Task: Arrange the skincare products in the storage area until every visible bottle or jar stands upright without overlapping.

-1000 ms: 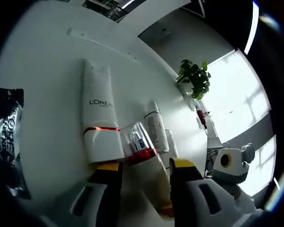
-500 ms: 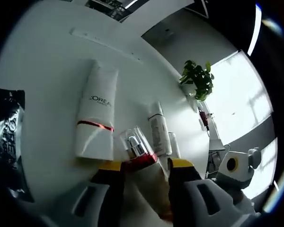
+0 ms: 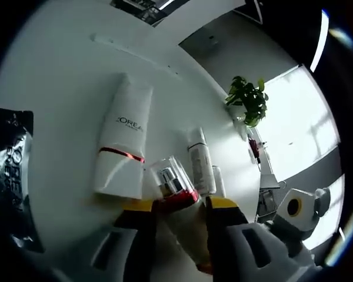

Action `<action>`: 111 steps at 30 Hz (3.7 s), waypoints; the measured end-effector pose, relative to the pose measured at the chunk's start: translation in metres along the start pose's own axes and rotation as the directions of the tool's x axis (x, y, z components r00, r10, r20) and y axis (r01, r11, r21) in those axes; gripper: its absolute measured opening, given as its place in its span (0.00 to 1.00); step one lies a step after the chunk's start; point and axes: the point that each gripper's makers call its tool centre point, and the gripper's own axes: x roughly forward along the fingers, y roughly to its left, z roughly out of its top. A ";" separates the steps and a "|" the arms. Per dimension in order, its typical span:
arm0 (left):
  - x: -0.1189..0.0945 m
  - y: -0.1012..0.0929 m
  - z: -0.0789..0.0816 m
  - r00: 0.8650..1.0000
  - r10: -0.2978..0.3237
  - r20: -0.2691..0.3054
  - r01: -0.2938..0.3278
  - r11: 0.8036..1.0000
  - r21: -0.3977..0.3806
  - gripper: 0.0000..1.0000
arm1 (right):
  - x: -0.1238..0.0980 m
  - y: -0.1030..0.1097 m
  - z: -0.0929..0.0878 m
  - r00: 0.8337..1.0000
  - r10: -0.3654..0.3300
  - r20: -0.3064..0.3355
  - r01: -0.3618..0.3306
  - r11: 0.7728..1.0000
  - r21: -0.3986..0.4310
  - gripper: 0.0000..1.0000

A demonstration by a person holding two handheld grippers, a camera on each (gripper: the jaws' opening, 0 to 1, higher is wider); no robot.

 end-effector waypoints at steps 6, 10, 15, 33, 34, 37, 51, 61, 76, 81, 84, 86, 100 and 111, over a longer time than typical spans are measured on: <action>0.003 0.000 0.006 1.000 -0.014 0.022 0.013 1.000 0.013 0.29 | 0.004 -0.006 0.001 1.000 -0.026 -0.008 0.026 0.998 -0.053 0.25; 0.003 -0.005 0.014 0.998 -0.024 0.057 0.020 0.998 0.065 0.28 | 0.007 -0.008 0.003 0.999 -0.051 -0.005 0.050 0.994 -0.098 0.25; 0.000 -0.011 0.028 0.994 -0.061 0.088 0.045 0.984 0.170 0.28 | 0.007 -0.008 0.010 0.998 -0.059 0.020 0.061 0.989 -0.135 0.25; -0.027 -0.063 0.052 0.965 -0.228 0.132 0.103 0.788 0.607 0.25 | 0.008 -0.011 0.038 0.976 -0.119 0.180 0.164 0.952 -0.258 0.24; -0.030 -0.067 0.050 0.962 -0.239 0.130 0.106 0.769 0.630 0.25 | 0.008 -0.012 0.039 0.975 -0.119 0.187 0.166 0.951 -0.261 0.24; -0.034 -0.075 0.045 0.961 -0.251 0.116 0.110 0.733 0.671 0.25 | 0.008 -0.012 0.040 0.973 -0.124 0.194 0.174 0.948 -0.265 0.24; -0.044 -0.085 0.032 0.958 -0.283 0.039 0.144 0.596 0.790 0.25 | 0.003 -0.008 0.032 0.984 -0.121 0.128 0.157 0.935 -0.318 0.23; -0.052 -0.095 0.016 0.948 -0.318 -0.028 0.187 0.479 0.858 0.25 | -0.004 -0.004 0.023 0.990 -0.115 0.081 0.136 0.922 -0.362 0.23; -0.059 -0.095 0.011 0.944 -0.319 -0.080 0.209 0.391 0.896 0.24 | -0.013 0.005 0.014 0.994 -0.104 0.046 0.113 0.883 -0.456 0.26; -0.059 -0.093 0.012 0.944 -0.321 -0.083 0.207 0.375 0.903 0.24 | -0.009 -0.004 0.002 0.986 -0.164 -0.005 0.141 0.861 -0.489 0.22; -0.061 -0.093 0.010 0.942 -0.320 -0.097 0.214 0.355 0.910 0.24 | -0.006 -0.004 -0.002 0.985 -0.169 -0.022 0.137 0.860 -0.492 0.21; -0.062 -0.092 0.009 0.942 -0.320 -0.101 0.215 0.343 0.915 0.24 | -0.004 -0.006 -0.006 0.984 -0.174 -0.039 0.132 0.860 -0.492 0.21; -0.060 -0.088 0.022 0.941 -0.332 -0.068 0.191 0.352 0.917 0.24 | 0.003 -0.006 0.002 0.986 -0.164 0.012 0.150 0.866 -0.477 0.10; -0.059 -0.089 0.023 0.939 -0.339 -0.058 0.179 0.336 0.925 0.24 | 0.005 -0.009 0.014 0.982 -0.179 0.065 0.188 0.856 -0.482 0.05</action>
